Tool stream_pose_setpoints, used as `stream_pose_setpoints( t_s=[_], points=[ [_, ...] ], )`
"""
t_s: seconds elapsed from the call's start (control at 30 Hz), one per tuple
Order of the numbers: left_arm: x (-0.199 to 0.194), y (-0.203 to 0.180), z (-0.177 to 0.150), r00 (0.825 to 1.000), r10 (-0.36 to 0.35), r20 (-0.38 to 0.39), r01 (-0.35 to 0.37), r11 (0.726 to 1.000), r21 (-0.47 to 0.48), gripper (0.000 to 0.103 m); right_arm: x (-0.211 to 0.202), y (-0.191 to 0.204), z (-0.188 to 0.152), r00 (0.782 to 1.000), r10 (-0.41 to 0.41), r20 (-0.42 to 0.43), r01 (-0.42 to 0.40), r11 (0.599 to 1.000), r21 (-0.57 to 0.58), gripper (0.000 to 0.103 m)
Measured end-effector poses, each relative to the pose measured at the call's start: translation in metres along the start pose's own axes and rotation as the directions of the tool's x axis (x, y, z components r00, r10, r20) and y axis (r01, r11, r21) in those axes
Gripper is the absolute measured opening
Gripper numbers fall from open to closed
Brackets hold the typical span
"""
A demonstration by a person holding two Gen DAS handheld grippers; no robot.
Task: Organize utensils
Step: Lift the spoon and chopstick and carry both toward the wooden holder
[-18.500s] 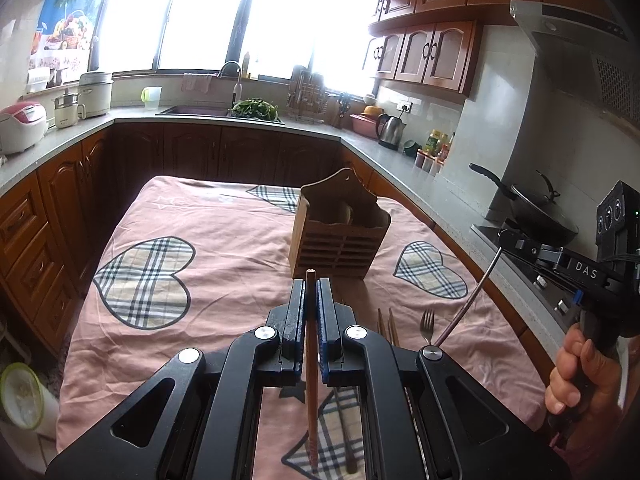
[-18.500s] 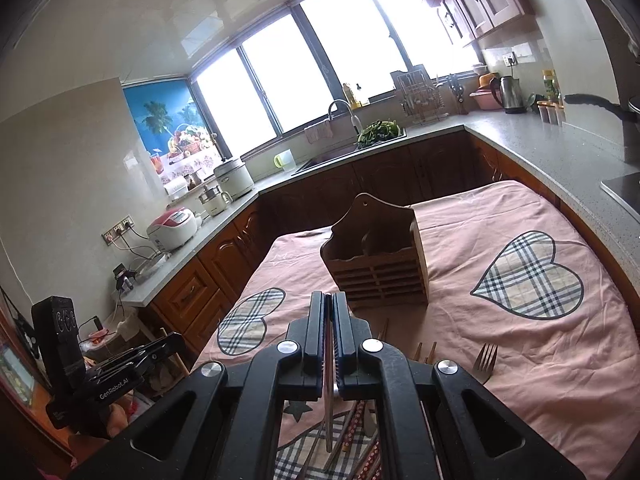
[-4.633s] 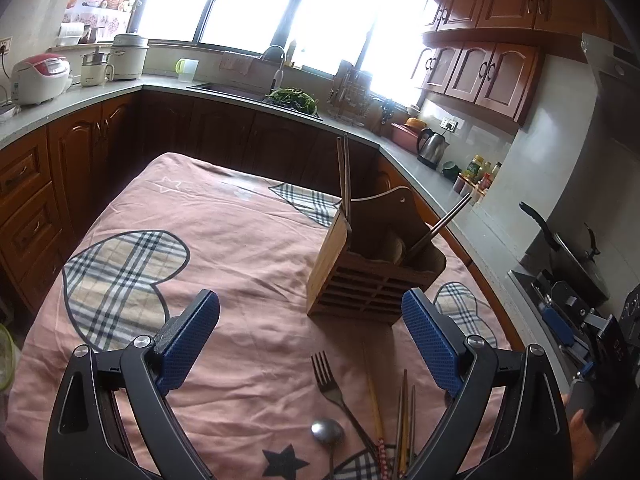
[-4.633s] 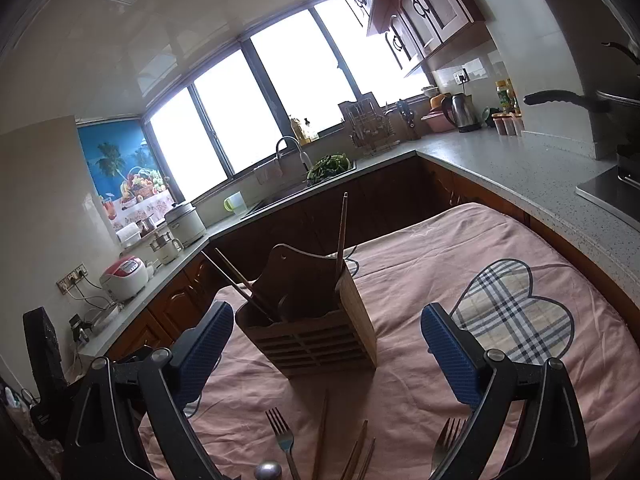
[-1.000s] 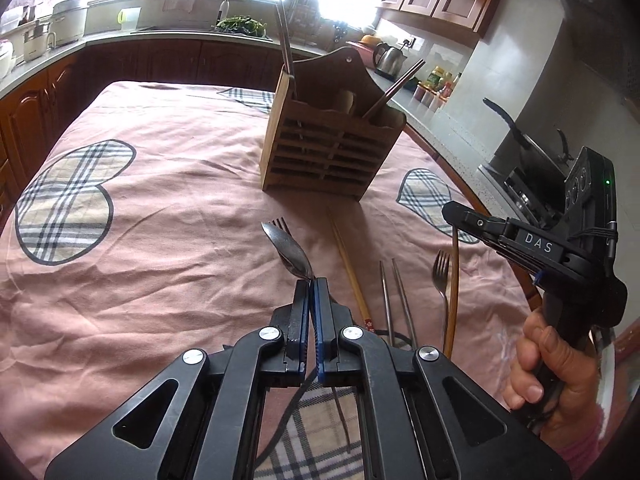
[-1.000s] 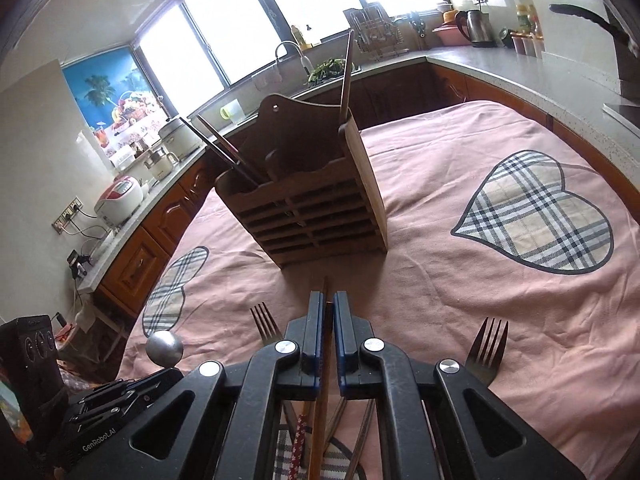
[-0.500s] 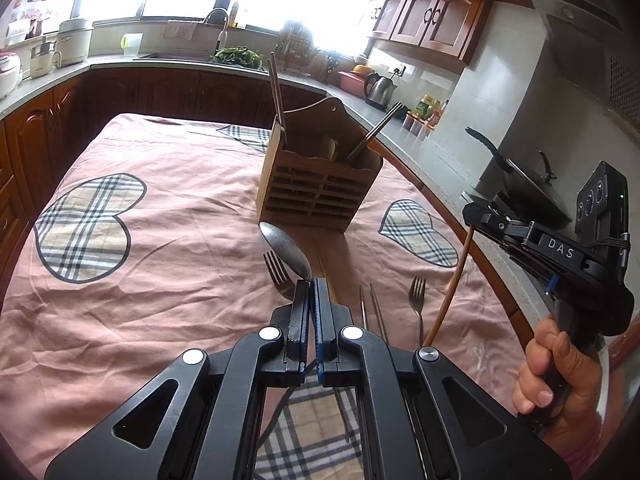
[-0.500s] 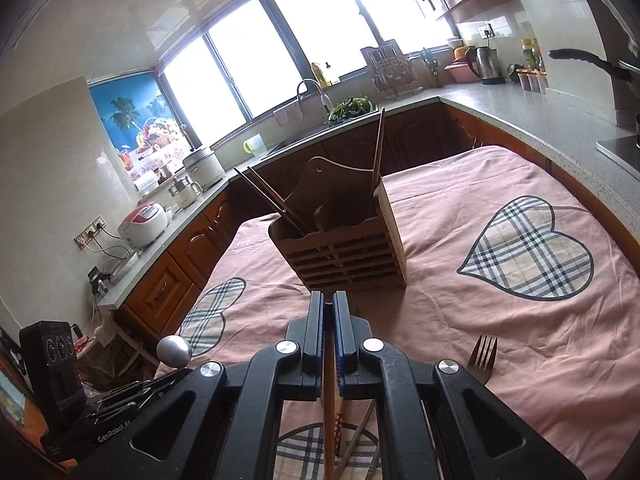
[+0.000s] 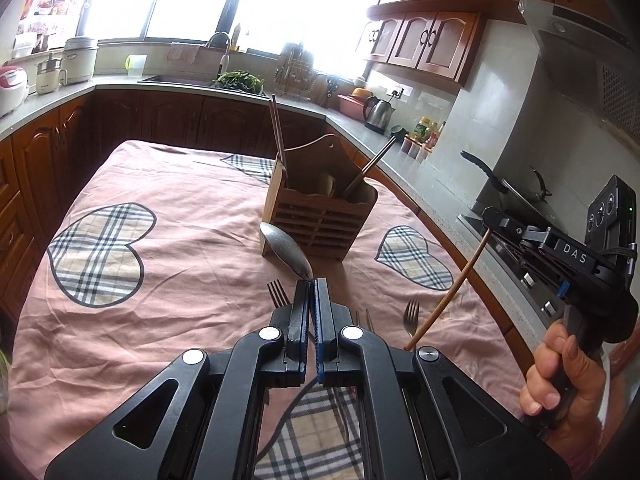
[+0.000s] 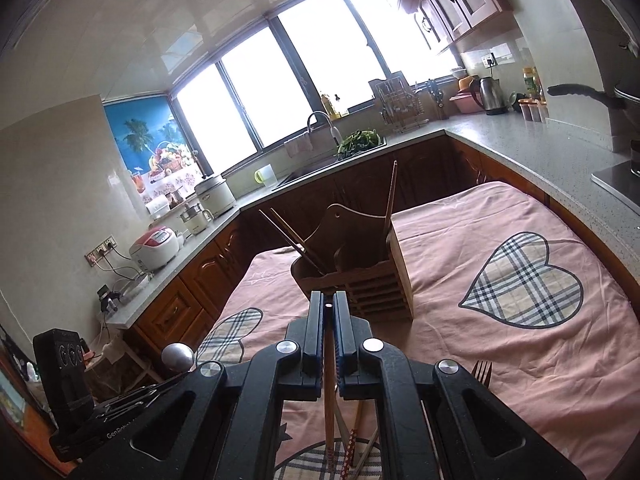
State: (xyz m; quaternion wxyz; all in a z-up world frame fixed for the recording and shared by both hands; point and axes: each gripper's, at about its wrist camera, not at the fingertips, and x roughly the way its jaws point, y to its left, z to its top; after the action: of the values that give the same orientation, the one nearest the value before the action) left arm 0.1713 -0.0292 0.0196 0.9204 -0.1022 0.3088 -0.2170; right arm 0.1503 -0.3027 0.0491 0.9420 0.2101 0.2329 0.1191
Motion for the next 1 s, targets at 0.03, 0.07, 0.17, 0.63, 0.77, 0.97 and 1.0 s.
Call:
stream_pose_setpoints(
  t_s=[0.03,0.07,0.17,0.63,0.77,0.97,1.0],
  points=[
    [0.0,0.0,0.002,1.0,0.0,0.005,0.0,1.0,0.0,0.002,-0.001,0.0,0.001,1.0,0.0,0.005,0.0,1.0,0.0,0.004],
    [-0.001,0.001,0.004,1.0,0.002,0.01,-0.002,1.0,-0.002,0.002,-0.001,0.0,0.003,1.0,0.0,0.01,0.0,1.0,-0.001,0.004],
    [-0.002,0.002,0.01,1.0,0.004,0.029,-0.004,1.0,-0.006,0.002,-0.002,0.0,0.007,1.0,-0.001,0.02,0.001,1.0,-0.004,0.004],
    [0.007,-0.007,0.055,0.99,0.03,0.141,-0.039,0.997,0.059,0.002,0.002,0.004,0.037,0.996,-0.015,0.089,0.019,0.999,-0.048,0.004],
    [0.012,-0.013,0.073,0.982,0.036,0.185,-0.054,0.994,0.093,0.002,0.004,0.006,0.052,0.992,-0.023,0.126,0.032,0.997,-0.071,0.004],
    [0.02,-0.022,0.107,0.961,0.053,0.27,-0.093,0.986,0.135,0.002,0.01,0.007,0.083,0.981,-0.027,0.193,0.046,0.995,-0.092,0.004],
    [0.022,-0.022,0.112,0.958,0.057,0.282,-0.099,0.985,0.139,0.002,0.011,0.007,0.088,0.978,-0.027,0.205,0.047,0.995,-0.093,0.004]
  ],
)
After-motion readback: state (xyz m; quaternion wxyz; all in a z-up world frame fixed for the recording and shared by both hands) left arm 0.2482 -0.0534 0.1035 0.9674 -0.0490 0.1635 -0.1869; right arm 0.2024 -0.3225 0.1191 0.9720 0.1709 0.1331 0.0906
